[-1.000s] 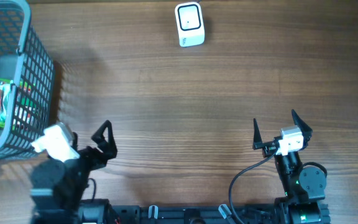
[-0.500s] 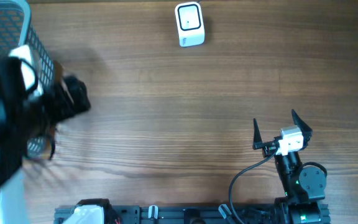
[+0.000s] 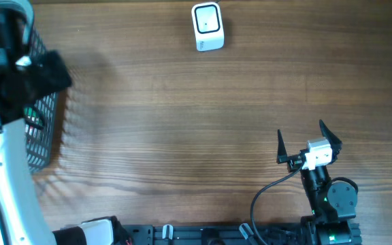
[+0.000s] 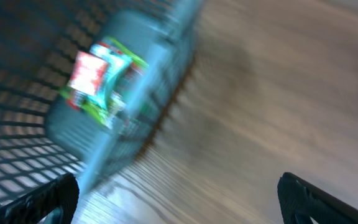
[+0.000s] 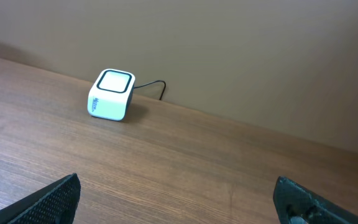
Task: Scan the item barcode
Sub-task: 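Move the left gripper into the grey basket toward the green-lidded jar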
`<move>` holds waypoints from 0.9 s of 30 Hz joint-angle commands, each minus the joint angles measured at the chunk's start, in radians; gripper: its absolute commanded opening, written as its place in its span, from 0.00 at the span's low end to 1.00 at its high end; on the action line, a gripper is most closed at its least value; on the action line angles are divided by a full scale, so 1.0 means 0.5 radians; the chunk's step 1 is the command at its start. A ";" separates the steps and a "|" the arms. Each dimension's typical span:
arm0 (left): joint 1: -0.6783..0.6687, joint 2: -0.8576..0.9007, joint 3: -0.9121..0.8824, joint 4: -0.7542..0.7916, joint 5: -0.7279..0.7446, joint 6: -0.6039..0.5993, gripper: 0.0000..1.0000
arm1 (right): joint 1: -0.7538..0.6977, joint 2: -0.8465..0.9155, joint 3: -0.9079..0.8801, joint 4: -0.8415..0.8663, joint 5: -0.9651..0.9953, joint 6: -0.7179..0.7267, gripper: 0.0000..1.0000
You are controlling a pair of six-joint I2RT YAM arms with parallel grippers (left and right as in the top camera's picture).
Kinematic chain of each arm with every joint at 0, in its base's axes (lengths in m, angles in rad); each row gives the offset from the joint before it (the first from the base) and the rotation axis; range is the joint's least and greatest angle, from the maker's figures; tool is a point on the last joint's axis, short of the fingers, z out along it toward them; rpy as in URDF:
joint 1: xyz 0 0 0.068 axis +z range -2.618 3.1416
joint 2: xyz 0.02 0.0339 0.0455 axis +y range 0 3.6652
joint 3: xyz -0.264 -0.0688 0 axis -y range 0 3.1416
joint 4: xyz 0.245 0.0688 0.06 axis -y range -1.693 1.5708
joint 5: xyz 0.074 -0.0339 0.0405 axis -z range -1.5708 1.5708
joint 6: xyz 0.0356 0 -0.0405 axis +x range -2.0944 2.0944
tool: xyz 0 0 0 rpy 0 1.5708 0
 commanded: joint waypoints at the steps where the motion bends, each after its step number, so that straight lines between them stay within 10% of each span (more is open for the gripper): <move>1: 0.326 -0.021 0.030 0.101 -0.065 0.099 1.00 | -0.008 0.002 -0.002 0.005 0.032 -0.020 1.00; 10: 0.815 -0.018 0.030 0.122 -0.055 0.091 1.00 | -0.008 0.002 -0.002 0.005 0.032 -0.019 1.00; 27: 0.830 -0.018 0.030 0.122 -0.055 0.091 1.00 | -0.008 0.002 -0.002 0.005 0.032 -0.020 1.00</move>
